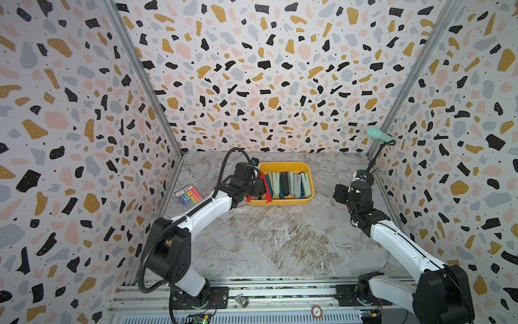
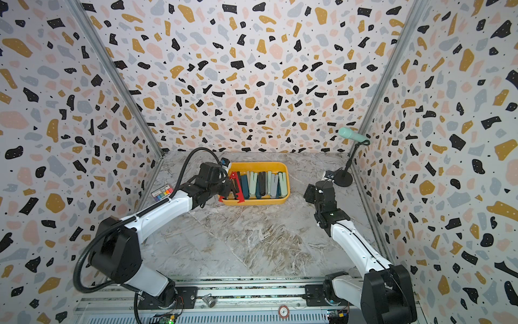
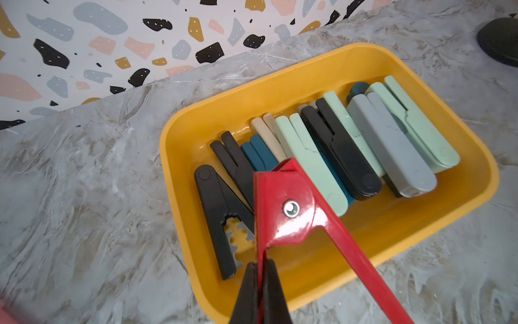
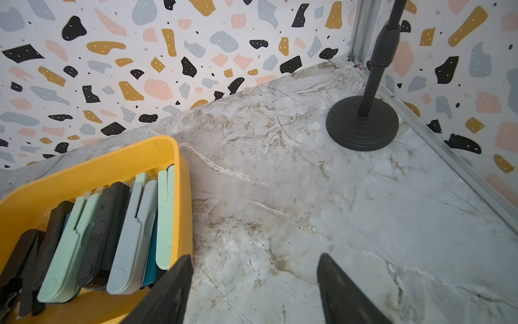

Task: Put the pruning pliers into the storage box
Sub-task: Place the pruning pliers in the storage box.

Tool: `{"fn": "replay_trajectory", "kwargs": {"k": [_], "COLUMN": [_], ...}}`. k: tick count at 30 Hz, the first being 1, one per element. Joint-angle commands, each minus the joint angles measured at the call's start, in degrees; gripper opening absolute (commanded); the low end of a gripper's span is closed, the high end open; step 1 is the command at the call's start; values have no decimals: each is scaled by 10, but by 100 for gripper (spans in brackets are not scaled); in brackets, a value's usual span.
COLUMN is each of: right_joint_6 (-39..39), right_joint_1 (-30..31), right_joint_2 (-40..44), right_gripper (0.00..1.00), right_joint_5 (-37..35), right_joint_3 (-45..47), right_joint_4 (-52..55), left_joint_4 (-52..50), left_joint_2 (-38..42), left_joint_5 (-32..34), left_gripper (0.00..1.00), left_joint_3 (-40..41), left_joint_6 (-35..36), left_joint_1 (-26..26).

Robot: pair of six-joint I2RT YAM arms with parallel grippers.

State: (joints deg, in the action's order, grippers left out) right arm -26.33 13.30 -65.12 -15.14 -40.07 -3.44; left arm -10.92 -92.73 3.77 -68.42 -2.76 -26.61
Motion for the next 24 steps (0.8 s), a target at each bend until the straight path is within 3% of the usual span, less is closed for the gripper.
{"fn": "replay_trajectory", "kwargs": {"k": [1, 8, 18, 24], "right_joint_6": [-2, 6, 106, 171], "right_joint_1": [-5, -11, -20, -28], "right_joint_2": [25, 33, 53, 104], "right_gripper": [72, 73, 78, 84], "right_joint_5": [-16, -16, 12, 39], "right_joint_3": [4, 13, 29, 67], "right_joint_4": [9, 9, 5, -29], "left_joint_4": [5, 15, -20, -21], "left_joint_2": [-41, -130, -213, -219], "left_joint_5": [-25, -46, -29, -32], "left_gripper": [0, 0, 0, 0], "left_joint_3": [-45, -103, -165, -166], "left_joint_6": [34, 21, 12, -2], "left_joint_1": [15, 28, 30, 30]}}
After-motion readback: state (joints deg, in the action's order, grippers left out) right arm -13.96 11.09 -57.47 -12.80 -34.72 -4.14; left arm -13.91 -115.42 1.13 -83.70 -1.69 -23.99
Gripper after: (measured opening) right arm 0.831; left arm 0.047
